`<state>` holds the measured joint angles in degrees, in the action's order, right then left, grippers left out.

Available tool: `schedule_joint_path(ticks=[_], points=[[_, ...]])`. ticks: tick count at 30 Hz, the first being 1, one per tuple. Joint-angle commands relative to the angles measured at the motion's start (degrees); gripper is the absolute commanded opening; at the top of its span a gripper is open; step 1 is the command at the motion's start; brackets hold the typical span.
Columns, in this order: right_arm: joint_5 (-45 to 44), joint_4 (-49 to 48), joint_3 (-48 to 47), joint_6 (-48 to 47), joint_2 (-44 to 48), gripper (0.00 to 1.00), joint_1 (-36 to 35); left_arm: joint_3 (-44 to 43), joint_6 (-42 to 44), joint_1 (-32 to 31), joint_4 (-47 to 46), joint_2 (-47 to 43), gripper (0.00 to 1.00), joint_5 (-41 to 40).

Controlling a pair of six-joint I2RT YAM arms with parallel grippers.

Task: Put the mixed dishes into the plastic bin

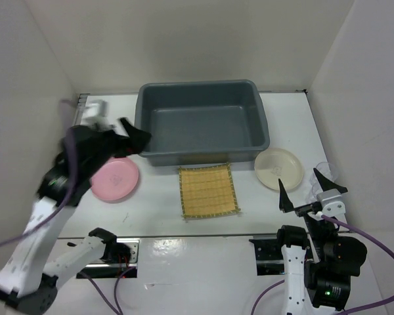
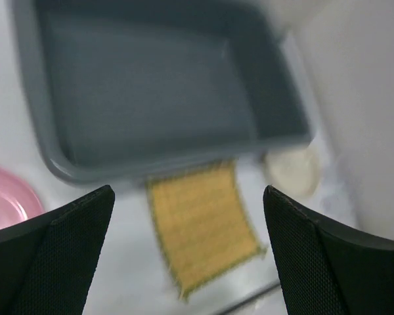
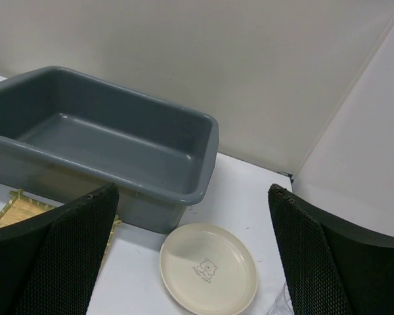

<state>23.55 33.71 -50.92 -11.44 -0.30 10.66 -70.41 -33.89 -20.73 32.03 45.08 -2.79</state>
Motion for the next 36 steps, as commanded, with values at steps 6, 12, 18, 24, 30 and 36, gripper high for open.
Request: schedule_joint_path(ticks=[6, 12, 18, 24, 30, 36], points=[[-1.2, -0.4, 0.1, 0.4, 4.3, 0.98, 0.4, 15.3, -1.1, -0.4, 0.2, 21.5, 1.00, 22.6], [-1.2, -0.4, 0.1, 0.4, 4.3, 0.98, 0.4, 26.7, -3.8, -0.4, -13.0, 23.2, 1.00, 29.5], [-1.2, -0.4, 0.1, 0.4, 4.3, 0.98, 0.4, 29.5, -2.4, -2.0, -22.5, 36.6, 1.00, 35.6], [-1.8, -0.4, 0.1, 0.4, 4.3, 0.98, 0.4, 28.8, -2.4, -3.8, -29.5, 45.2, 1.00, 37.3], [-1.8, -0.4, 0.6, 0.4, 4.3, 0.98, 0.4, 29.5, -1.3, -3.8, -33.8, 52.9, 1.00, 41.2], [-1.8, -0.9, 0.6, 0.4, 4.3, 0.98, 0.9, 28.4, 0.4, -3.8, -29.2, 53.1, 1.00, 35.1]])
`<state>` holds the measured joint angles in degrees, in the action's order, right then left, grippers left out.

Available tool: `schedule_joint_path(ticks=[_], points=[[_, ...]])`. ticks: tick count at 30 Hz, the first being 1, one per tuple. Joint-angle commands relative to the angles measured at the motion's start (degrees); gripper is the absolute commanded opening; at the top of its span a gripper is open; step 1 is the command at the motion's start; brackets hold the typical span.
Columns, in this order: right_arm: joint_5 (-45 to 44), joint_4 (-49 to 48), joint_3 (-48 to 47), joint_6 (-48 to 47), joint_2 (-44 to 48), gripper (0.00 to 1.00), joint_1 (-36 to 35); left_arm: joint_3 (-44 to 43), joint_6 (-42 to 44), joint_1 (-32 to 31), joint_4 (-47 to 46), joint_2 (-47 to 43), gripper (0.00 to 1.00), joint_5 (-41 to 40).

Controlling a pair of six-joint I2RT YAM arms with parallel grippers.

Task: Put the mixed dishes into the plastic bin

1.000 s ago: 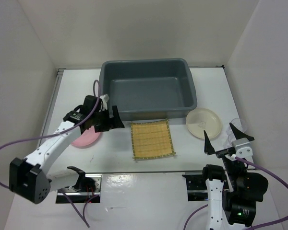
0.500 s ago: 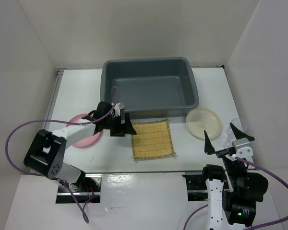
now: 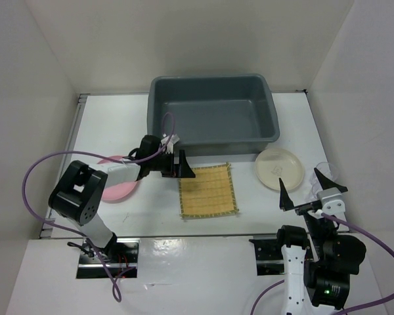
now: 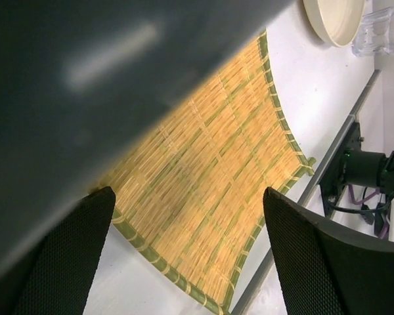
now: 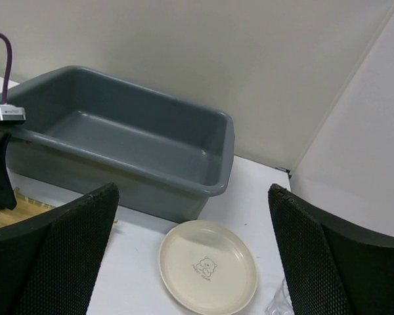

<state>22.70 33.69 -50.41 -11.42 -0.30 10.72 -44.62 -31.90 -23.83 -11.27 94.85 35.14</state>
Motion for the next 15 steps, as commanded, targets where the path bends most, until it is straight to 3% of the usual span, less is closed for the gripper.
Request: schedule_joint_path(ticks=[1, 4, 11, 15], points=[[-0.9, -0.9, 0.1, 0.3, 4.3, 0.98, 0.9, 2.6, -1.6, -0.7, 14.8, 2.3, 1.00, -6.9], [-0.9, -0.9, 0.1, 0.3, 4.3, 0.98, 0.9, 2.0, -2.2, 1.1, 17.8, -2.4, 1.00, -12.3], [-0.9, -0.9, 0.1, 0.3, 4.3, 0.98, 0.9, -2.6, -1.7, 7.0, 21.6, -5.5, 1.00, -11.7], [-0.4, -0.9, 0.1, 0.3, 4.3, 0.98, 0.9, -2.6, -2.5, 7.0, 24.6, -14.8, 1.00, -10.5]])
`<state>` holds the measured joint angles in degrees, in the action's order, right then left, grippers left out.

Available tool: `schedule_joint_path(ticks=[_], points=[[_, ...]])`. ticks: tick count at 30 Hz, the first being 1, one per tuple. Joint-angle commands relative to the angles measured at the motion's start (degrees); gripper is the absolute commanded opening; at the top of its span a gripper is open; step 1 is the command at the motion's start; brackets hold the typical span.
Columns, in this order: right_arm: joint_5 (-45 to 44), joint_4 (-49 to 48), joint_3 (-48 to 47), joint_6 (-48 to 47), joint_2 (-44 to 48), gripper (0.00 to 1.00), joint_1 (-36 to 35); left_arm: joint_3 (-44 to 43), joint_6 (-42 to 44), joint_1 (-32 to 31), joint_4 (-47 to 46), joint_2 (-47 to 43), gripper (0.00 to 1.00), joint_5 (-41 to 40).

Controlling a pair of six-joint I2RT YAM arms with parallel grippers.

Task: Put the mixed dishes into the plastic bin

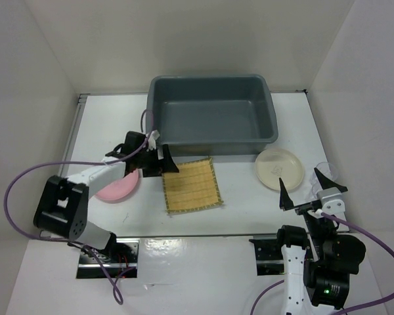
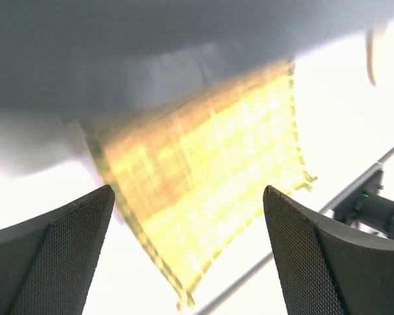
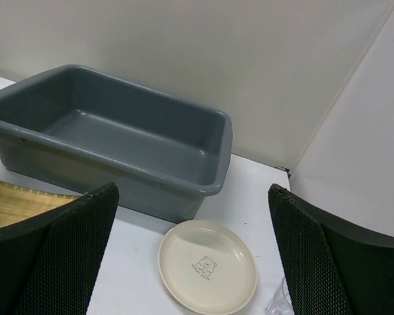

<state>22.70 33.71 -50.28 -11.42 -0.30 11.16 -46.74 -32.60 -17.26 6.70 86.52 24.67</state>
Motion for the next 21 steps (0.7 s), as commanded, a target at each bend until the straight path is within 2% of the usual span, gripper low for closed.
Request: schedule_joint_path(ticks=[1, 3, 4, 5, 7, 8, 9, 11, 12, 14, 15, 18, 21], points=[[-0.4, -1.5, 0.0, 1.0, 3.8, 0.98, 0.4, -1.7, -2.3, 0.5, 7.5, -10.5, 1.00, 0.6], [-0.4, -2.5, 2.4, 1.7, 2.8, 0.98, 0.4, -3.2, -2.3, 0.5, 11.6, -15.6, 1.00, 2.7], [1.6, -1.8, 2.4, -1.0, 0.1, 0.98, 0.4, -4.1, -1.5, 0.5, 13.5, -17.2, 1.00, 2.7], [8.3, -0.2, 2.4, -4.0, -2.5, 0.98, 1.1, -4.7, -1.0, 0.5, 15.3, -18.7, 1.00, 2.7], [14.3, 4.0, -0.9, -9.2, -8.5, 0.98, 2.6, -4.7, -1.0, 0.5, 20.3, -22.4, 1.00, 2.7], [18.6, 5.5, -2.2, -15.1, -15.1, 0.98, 4.9, -3.7, -1.0, 0.5, 21.5, -23.6, 1.00, 2.7], [20.0, 6.8, -4.5, -17.8, -18.5, 0.98, 5.8, -0.6, -1.0, 0.5, 22.3, -25.7, 1.00, 2.1], [21.1, 7.9, -7.4, -21.9, -27.7, 0.85, 5.8, 3.2, -4.4, -0.8, 20.1, -27.4, 1.00, 2.1], [21.7, 8.7, -8.3, -23.5, -30.9, 0.68, 5.8, 4.7, -5.6, -1.5, 18.3, -27.5, 1.00, 2.8], [22.3, 11.2, -9.8, -26.3, -36.7, 0.47, 5.8, 8.8, -8.5, -2.1, 16.5, -27.5, 1.00, 2.8], [23.2, 11.8, -10.5, -26.8, -41.9, 0.25, 5.8, 9.6, -9.2, -2.6, 15.7, -27.5, 1.00, 1.5], [21.6, 13.1, -10.0, -27.5, -49.9, 0.00, 3.8, 11.8, -12.0, -2.6, 13.9, -26.1, 1.00, -3.1], [15.7, 12.5, -8.2, -24.8, -54.7, 0.00, -2.2, 12.6, -12.8, -2.6, 13.9, -23.3, 1.00, -6.1]])
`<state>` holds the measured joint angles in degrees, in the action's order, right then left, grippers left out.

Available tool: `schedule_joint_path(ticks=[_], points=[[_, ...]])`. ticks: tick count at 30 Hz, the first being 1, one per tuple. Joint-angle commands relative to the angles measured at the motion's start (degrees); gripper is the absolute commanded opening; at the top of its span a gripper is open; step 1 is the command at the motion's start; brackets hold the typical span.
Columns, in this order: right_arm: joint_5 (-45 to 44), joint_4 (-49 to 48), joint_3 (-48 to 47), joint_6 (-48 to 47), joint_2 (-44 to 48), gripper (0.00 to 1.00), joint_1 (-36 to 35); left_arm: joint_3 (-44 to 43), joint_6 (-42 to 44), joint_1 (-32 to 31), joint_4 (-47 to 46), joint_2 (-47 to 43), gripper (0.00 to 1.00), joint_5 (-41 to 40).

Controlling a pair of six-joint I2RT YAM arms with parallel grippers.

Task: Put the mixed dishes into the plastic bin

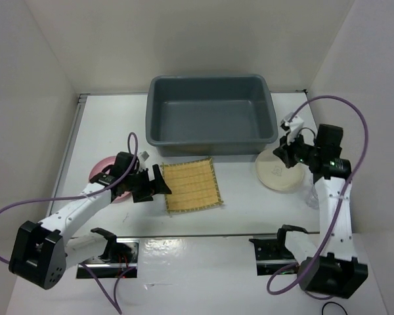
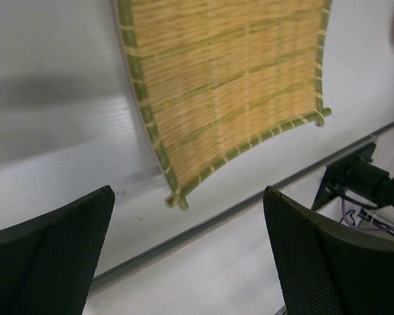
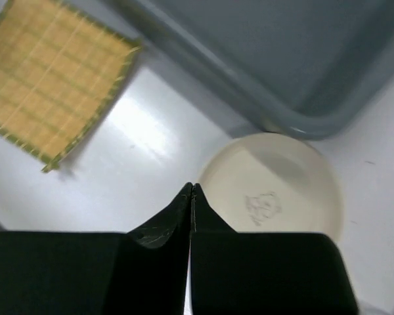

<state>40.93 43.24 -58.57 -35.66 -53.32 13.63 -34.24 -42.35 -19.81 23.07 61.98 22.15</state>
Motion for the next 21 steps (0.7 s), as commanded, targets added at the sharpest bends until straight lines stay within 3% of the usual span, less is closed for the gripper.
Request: schedule_joint_path(ticks=[1, 5, 9, 15, 21], points=[[-2.6, 2.3, 0.7, -0.6, -2.2, 0.00, -8.0, 0.0, -3.0, 0.0, -2.5, 1.8, 1.00, -3.6], [-1.1, 0.9, 2.6, 0.8, -2.2, 0.00, -8.8, 2.4, -4.4, -0.6, -4.8, 1.8, 1.00, -4.2], [-3.4, 3.1, 1.0, -1.2, -9.6, 0.00, -12.4, 5.3, -5.6, -0.6, -8.4, 2.6, 1.00, -3.0], [-12.3, 4.0, -1.5, -6.2, -16.3, 0.00, -21.4, 5.0, -5.0, -1.1, -8.9, 4.2, 1.00, -3.5], [-15.3, 2.0, -0.3, -9.2, -21.3, 0.00, -30.4, 7.0, -5.0, -1.1, -10.2, -1.6, 1.00, -4.2]])
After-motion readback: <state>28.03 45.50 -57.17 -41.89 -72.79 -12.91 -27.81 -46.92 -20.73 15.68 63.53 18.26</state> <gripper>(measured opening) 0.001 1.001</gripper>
